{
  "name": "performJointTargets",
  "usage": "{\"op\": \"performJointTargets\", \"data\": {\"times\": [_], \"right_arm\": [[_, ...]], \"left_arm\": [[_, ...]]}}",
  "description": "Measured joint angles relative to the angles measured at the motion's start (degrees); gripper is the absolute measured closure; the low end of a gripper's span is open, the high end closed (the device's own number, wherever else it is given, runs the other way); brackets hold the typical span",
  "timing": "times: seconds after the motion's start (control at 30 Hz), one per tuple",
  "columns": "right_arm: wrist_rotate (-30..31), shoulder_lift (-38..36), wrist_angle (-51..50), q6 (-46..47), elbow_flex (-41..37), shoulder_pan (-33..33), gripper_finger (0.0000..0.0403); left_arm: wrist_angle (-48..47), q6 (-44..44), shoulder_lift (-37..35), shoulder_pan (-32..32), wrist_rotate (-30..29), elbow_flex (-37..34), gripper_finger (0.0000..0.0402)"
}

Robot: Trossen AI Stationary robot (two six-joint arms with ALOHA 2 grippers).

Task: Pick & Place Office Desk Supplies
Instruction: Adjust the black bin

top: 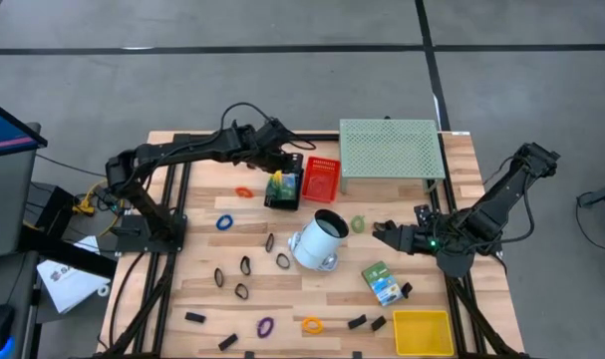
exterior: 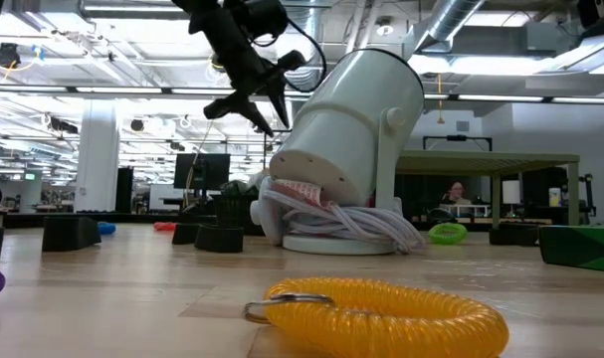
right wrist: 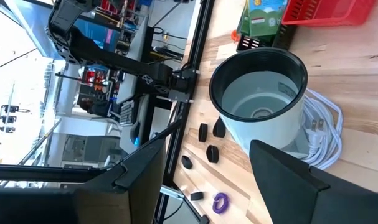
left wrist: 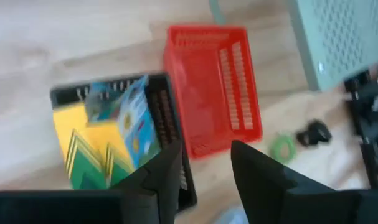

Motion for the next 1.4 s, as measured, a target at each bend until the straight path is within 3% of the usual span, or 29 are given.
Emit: {"op": "performJointTargets", "data": {"times": [0.17,0.37,0.57,1.1,1.4], "right_arm": [[0.19,-0.02,-0.16,-0.38,0.00,-0.04,0.0172],[0.20,0.00,-0.14,-0.55,0.00,-0.13,0.0172],[0.20,0.00,0.06,-0.55,0.00,0.39,0.0172],[0.22,0.00,0.01,-0.09,0.00,1.95,0.0172],[0.27,0.00,0.06,0.29,0.00,1.86,0.0172]], "left_arm": [[0.63,1.41,-0.01,-1.71,5.58,0.00,0.0280],[-1.39,2.97,1.23,-3.93,5.85,-0.03,0.0327],[-11.76,5.57,1.23,-7.15,5.50,-0.16,0.0386],[5.44,-0.40,1.61,-8.39,4.84,-16.69,0.0401],[12.68,-3.74,1.49,-8.09,3.78,-20.02,0.0401]]}}
